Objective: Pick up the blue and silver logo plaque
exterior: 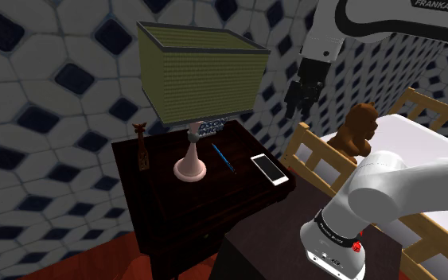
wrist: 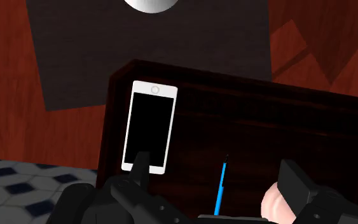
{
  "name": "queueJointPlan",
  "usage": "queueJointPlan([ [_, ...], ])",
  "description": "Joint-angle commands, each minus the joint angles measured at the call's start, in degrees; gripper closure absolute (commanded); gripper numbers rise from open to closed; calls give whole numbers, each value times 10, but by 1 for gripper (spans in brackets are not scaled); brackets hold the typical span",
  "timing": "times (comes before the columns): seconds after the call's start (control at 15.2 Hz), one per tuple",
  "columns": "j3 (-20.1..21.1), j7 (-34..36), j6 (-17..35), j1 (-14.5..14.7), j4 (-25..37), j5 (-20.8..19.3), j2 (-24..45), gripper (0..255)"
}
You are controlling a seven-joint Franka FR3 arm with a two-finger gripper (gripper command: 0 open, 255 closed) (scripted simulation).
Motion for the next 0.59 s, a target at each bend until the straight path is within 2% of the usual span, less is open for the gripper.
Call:
queueJointPlan([
  [0.0, 0, 0, 0, 0, 0, 0, 0, 0],
  [0.53, -5, -59, 91, 18, 108, -34, 157, 0],
])
